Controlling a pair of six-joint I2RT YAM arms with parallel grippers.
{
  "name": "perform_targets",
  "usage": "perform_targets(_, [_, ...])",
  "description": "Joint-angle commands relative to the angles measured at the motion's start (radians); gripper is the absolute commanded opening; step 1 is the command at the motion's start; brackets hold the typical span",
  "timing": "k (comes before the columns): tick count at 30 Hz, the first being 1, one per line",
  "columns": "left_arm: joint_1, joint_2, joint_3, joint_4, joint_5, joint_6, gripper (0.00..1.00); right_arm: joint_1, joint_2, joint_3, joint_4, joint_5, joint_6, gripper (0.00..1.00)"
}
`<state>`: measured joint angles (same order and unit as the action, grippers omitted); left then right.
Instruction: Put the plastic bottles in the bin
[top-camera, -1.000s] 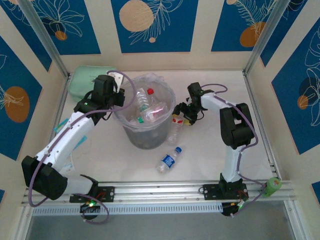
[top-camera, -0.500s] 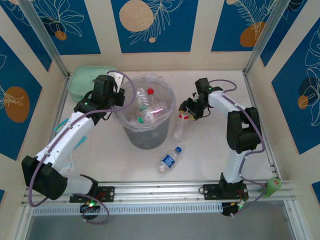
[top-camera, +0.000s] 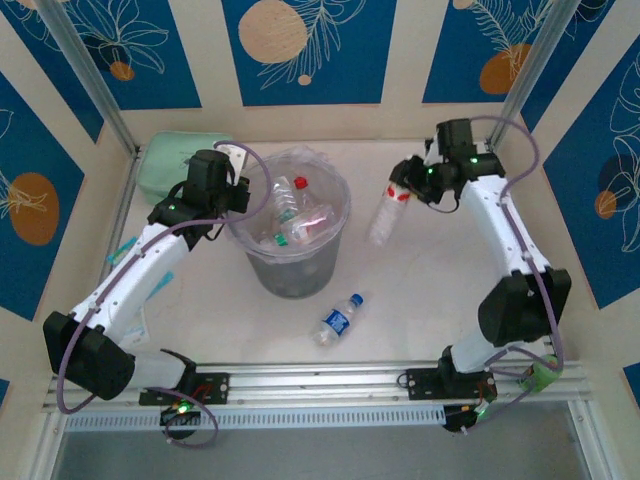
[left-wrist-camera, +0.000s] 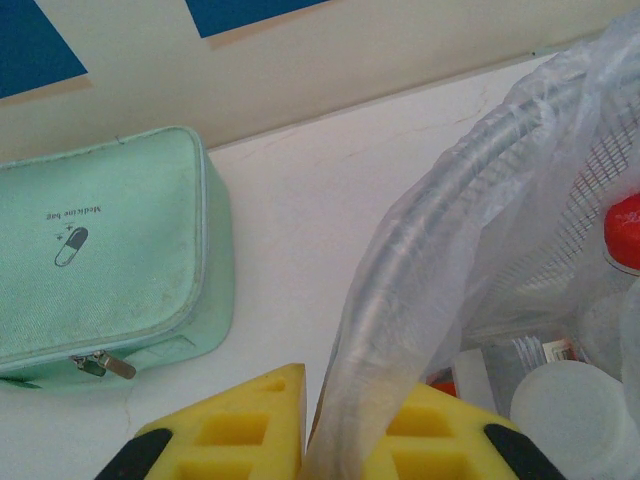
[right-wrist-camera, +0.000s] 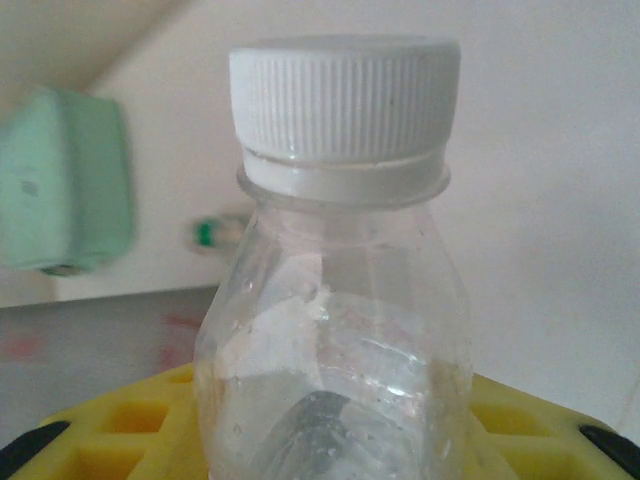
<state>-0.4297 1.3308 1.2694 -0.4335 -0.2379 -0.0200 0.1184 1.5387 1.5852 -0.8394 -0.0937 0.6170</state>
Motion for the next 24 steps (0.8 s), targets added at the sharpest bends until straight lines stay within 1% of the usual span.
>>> perform_targets(1, [-0.021, 0.054, -0.047, -0.09, -0.003, -0.006, 0.0, 0.004, -0.094, 0.085, -0.004, -0.034, 0.005, 0.42])
perform_targets(5, [-0.021, 0.053, -0.046, -0.089, 0.003, -0.005, 0.0, 0.027, -0.177, 0.117, 0.134, -0.1, 0.048, 0.42])
perform_targets(9, [-0.021, 0.05, -0.047, -0.088, 0.008, -0.005, 0.0, 0.11, -0.222, 0.111, 0.343, -0.127, 0.053, 0.41])
perform_targets(12, [-0.021, 0.046, -0.046, -0.089, 0.013, -0.009, 0.0, 0.208, -0.197, 0.128, 0.443, -0.142, 0.021, 0.41])
perform_targets(16, [-0.021, 0.035, -0.047, -0.083, 0.023, -0.018, 0.0, 0.351, -0.139, 0.145, 0.545, -0.107, -0.044, 0.42])
perform_targets(19, [-0.021, 0.026, -0.048, -0.078, 0.031, -0.021, 0.0, 0.416, -0.108, 0.12, 0.636, -0.083, -0.05, 0.42])
perform_targets(24, [-0.021, 0.006, -0.052, -0.069, 0.053, -0.034, 0.0, 0.468, -0.09, -0.007, 0.852, -0.069, 0.021, 0.41])
